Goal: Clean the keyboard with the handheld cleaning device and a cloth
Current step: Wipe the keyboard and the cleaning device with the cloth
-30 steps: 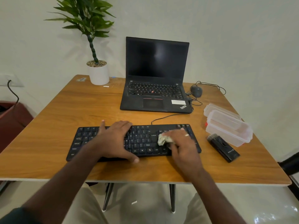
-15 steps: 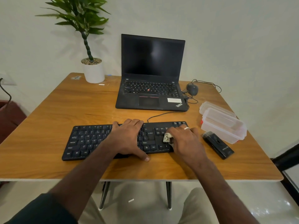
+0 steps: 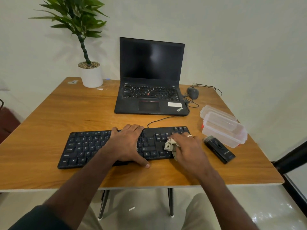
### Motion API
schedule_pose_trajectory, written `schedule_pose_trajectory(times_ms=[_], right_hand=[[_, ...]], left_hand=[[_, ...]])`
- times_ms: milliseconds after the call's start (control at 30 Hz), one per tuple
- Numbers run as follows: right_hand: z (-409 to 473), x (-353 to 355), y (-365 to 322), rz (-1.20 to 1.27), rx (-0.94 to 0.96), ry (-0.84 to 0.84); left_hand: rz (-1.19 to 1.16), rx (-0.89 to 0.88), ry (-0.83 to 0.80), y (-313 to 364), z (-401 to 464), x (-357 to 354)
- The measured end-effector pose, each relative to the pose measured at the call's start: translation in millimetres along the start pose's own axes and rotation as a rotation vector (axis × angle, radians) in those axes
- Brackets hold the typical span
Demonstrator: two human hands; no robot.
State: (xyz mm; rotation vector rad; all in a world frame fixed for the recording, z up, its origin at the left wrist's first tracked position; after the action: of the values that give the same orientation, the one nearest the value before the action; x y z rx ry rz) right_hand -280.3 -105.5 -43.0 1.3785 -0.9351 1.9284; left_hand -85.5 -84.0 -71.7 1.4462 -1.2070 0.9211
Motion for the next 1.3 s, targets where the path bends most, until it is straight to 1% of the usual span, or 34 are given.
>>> schedule_pose_trajectory(times_ms=[33, 67, 100, 167, 200, 233, 267, 300, 333, 367, 400, 433, 500, 533, 567, 667, 700, 767, 900, 1000, 1100, 1167, 1200, 1233, 1300], right_hand=[[1, 1, 5, 0.125, -0.029, -0.025], [4, 2, 14, 0.282, -0.103, -0.047], [6, 5, 27, 0.449, -0.214, -0.02], [3, 15, 56, 0.779, -0.447, 0.167], [-1, 19, 64, 0.938, -0.53, 0.262], [-6, 19, 68, 1.087, -0.583, 0.321], [-9, 17, 70, 1.218, -0.61, 0.337], [-10, 12, 69, 1.326, -0.617, 0.319], [-12, 8, 66, 1.394, -0.605, 0.277], [-12, 5, 62, 1.409, -0.582, 0.237], [-13, 6, 62, 1.346, -0.544, 0.235], [-15, 12, 65, 1.182, -0.492, 0.281], [-17, 30, 65, 0.744, -0.373, 0.403], [-17, 35, 58, 0.595, -0.307, 0.426], [-16, 35, 46, 0.505, -0.234, 0.398], [-10, 3, -3, 0.148, 0.006, 0.135], [-10, -10, -14, 0.052, 0.066, 0.078], [-11, -19, -21, -0.004, 0.097, 0.036], [-11, -6, -7, -0.051, 0.042, 0.05], [-12, 6, 12, -0.048, -0.087, 0.092], [-7, 9, 43, -0.04, -0.264, 0.076], [-10, 15, 55, 0.022, -0.347, 0.161], [-13, 18, 52, 0.054, -0.339, 0.217], [-15, 19, 42, 0.072, -0.291, 0.257], [-19, 8, 10, 0.039, -0.119, 0.235]], left_hand=[[-0.001, 0.001, -0.001, 0, -1, 0], [-0.004, -0.001, -0.003, 0, -1, 0], [-0.008, -0.002, -0.004, 0, -1, 0], [-0.019, -0.004, -0.003, 0, -2, 0], [-0.022, -0.004, -0.002, 0, -2, 0], [-0.022, -0.004, -0.002, 0, -2, 0], [-0.022, -0.004, -0.002, -1, -2, 0], [-0.023, -0.003, -0.002, -2, -2, 0], [-0.023, -0.001, -0.002, -4, -2, 1], [-0.021, 0.003, -0.002, -6, -2, 2], [-0.018, 0.007, -0.002, -10, -3, 3], [-0.018, 0.012, -0.002, -15, -4, 4], [-0.021, 0.018, -0.011, -23, -6, 5], [-0.022, 0.018, -0.018, -25, -6, 6], [-0.025, 0.017, -0.023, -25, -6, 6], [-0.048, 0.027, 0.001, -18, -3, 5], [-0.045, 0.03, 0.014, -17, -2, 4], [-0.047, 0.041, 0.025, -17, 0, 2], [-0.065, 0.043, 0.012, -20, 0, 3], [-0.07, 0.046, 0.014, -21, 1, 3], [-0.078, 0.049, 0.014, -21, 1, 2], [-0.084, 0.05, 0.017, -21, 2, 1], [-0.086, 0.052, 0.017, -21, 2, 1], [-0.09, 0.055, 0.018, -21, 2, 1], [-0.096, 0.055, 0.019, -22, 3, 0]])
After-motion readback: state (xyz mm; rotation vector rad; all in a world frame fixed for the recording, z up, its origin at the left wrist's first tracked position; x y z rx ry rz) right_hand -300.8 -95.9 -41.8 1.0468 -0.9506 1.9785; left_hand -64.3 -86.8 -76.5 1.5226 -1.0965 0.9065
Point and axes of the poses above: each hand's wrist, its own z-axis towards the middle knuckle, its own x-axis out of the back of the hand, y = z × x, the point moved 8 cm from there along z, towards the middle knuckle, and after that the axes turned 6 degrees about -z, right-handed, at the moved point
